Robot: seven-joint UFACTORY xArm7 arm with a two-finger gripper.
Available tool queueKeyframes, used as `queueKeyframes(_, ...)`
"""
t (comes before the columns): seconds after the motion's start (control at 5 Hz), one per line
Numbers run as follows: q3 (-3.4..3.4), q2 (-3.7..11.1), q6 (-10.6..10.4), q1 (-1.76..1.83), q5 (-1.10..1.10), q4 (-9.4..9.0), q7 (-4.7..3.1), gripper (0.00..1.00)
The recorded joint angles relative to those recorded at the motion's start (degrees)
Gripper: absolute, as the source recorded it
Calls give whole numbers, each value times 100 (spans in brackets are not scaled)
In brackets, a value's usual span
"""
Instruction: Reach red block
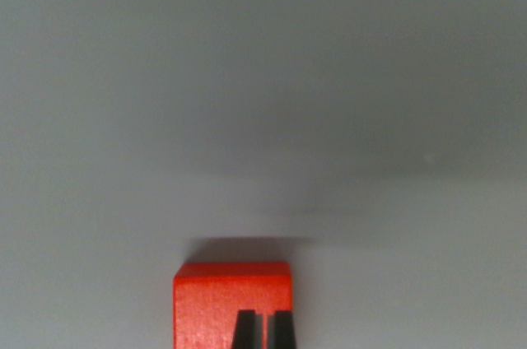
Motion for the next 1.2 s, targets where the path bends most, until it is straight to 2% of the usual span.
queueKeyframes(0.2, 0, 0, 0, 0, 0, 0, 0, 0)
queueKeyframes(0.4, 9, 35, -182, 17, -4, -149, 33, 0)
queueKeyframes(0.6, 9, 35, -182, 17, -4, -149, 33, 0)
queueKeyframes(0.8, 16, 66, -344, 32, -7, -280, 62, 0)
queueKeyframes(1.0, 16, 66, -344, 32, -7, -280, 62, 0)
queueKeyframes(1.2, 23, 93, -480, 45, -10, -391, 86, 0)
